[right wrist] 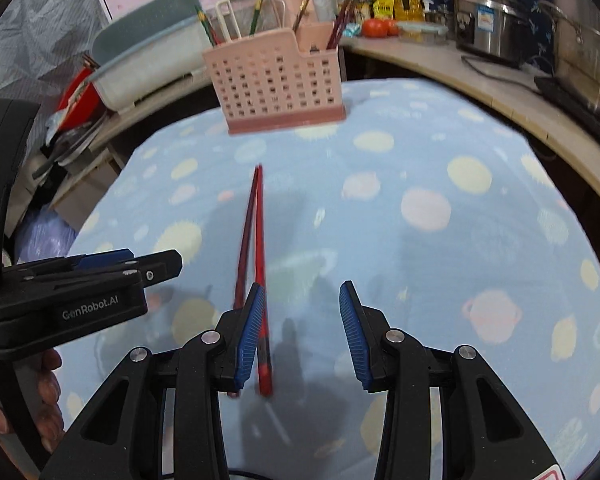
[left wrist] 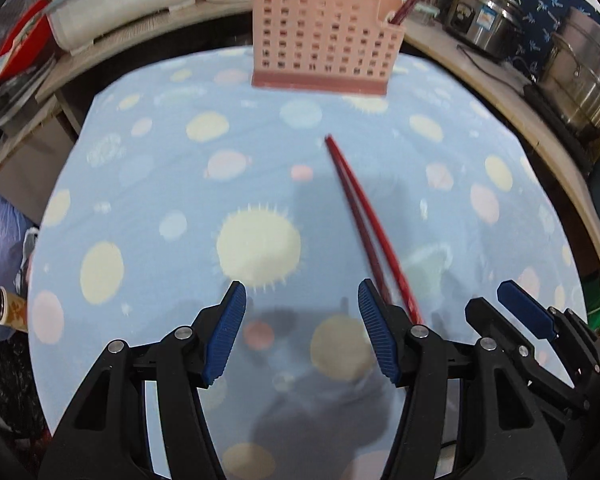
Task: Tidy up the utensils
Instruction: 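Move both open tools back over the last two red chopsticks, then grasp a bright red chopstick with the right tool while the left tool grasps the dark red chopstick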
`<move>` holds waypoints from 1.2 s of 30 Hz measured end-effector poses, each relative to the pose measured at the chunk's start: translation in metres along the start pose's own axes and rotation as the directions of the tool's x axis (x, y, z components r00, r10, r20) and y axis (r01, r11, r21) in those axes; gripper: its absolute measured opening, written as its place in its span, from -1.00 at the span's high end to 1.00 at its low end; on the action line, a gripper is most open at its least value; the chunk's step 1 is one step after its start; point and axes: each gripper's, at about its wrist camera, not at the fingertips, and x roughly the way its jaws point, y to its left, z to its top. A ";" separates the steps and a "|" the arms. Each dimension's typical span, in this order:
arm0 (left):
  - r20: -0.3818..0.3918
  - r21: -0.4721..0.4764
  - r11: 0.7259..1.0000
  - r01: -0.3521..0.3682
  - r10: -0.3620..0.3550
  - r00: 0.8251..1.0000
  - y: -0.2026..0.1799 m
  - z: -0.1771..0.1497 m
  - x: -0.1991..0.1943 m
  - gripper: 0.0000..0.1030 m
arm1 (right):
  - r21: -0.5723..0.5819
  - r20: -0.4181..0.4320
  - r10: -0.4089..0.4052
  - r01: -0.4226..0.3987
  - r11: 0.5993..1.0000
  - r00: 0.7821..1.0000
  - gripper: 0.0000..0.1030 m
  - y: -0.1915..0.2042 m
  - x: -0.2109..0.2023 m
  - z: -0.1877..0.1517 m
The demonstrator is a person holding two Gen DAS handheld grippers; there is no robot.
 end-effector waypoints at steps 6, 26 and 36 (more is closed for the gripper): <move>-0.041 0.010 1.000 -0.002 0.003 0.999 -0.002 -0.025 0.010 -0.08 | -0.035 -0.038 0.012 -0.013 0.999 0.999 0.28 0.010 0.009 -0.019; -0.045 0.025 1.000 0.017 -0.016 0.999 -0.008 -0.034 0.010 -0.08 | -0.102 -0.046 -0.052 0.047 0.994 0.998 0.86 0.012 0.019 -0.031; -0.048 0.057 0.995 0.076 -0.073 0.996 -0.032 -0.036 0.006 -0.25 | -0.049 -0.008 -0.055 0.054 0.997 0.998 0.86 -0.006 -0.003 -0.026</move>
